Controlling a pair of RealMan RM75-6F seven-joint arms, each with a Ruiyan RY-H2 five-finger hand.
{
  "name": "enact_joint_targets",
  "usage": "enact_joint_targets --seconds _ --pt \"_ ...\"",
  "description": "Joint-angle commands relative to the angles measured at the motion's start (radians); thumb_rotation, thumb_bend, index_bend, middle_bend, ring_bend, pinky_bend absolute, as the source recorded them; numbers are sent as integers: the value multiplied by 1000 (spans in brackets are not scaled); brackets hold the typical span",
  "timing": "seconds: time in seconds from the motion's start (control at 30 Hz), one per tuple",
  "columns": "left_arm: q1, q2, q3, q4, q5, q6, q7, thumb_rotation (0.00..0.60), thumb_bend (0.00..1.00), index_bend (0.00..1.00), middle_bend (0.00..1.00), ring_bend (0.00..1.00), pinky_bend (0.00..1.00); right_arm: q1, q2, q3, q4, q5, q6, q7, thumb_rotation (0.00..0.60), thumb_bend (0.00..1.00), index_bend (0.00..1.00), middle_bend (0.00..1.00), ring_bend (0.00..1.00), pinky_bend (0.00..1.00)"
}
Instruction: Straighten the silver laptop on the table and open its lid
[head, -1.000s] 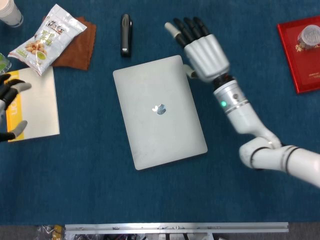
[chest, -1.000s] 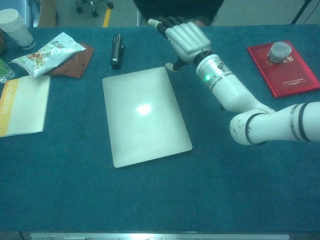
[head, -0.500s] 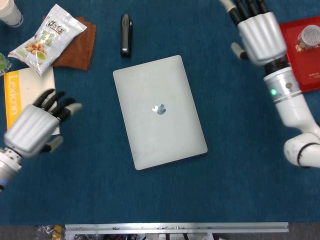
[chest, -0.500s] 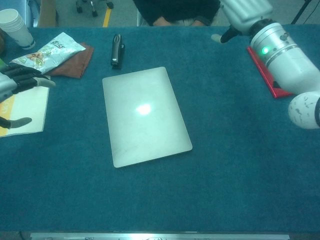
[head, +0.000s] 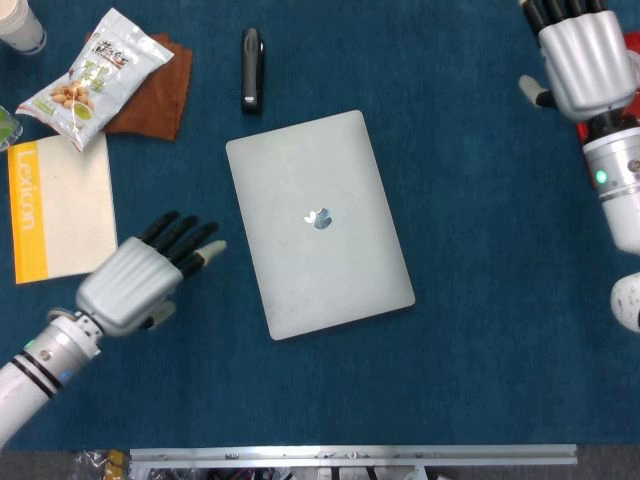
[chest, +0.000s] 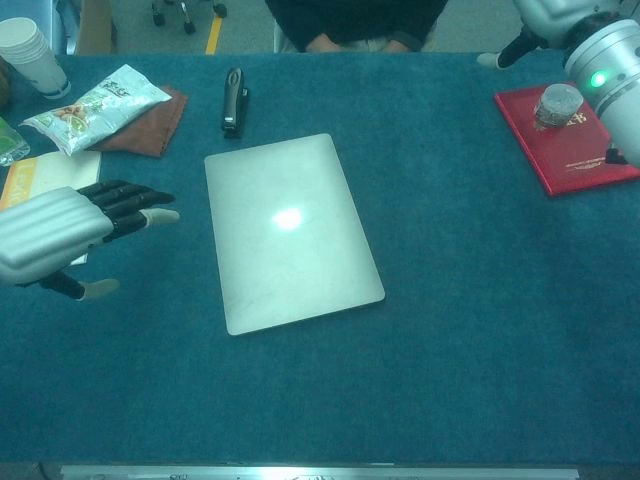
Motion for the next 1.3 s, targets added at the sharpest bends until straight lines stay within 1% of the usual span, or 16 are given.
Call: enact_joint_targets --seconds 0.03,0.27,0.63,0.9,1.3 --pt "-12 -28 3 10 1 -15 11 600 272 0 9 0 67 -6 11 -4 1 2 2 11 600 131 0 53 0 85" --pt "-28 -94 6 38 -2 -31 24 600 272 0 0 0 52 -21 36 -13 4 2 7 39 600 129 0 54 0 85" --pt "-50 -200 -2 80 -39 -60 34 600 271 0 0 0 52 -34 57 -24 31 2 4 78 600 130 0 53 0 85" --pt "-64 -237 -2 93 -67 -83 53 600 272 0 0 0 52 -38 65 -27 45 0 3 99 600 130 0 53 0 85" --pt "-80 -290 1 118 -96 -97 40 600 271 0 0 0 52 -44 78 -28 44 2 10 104 600 130 0 53 0 85"
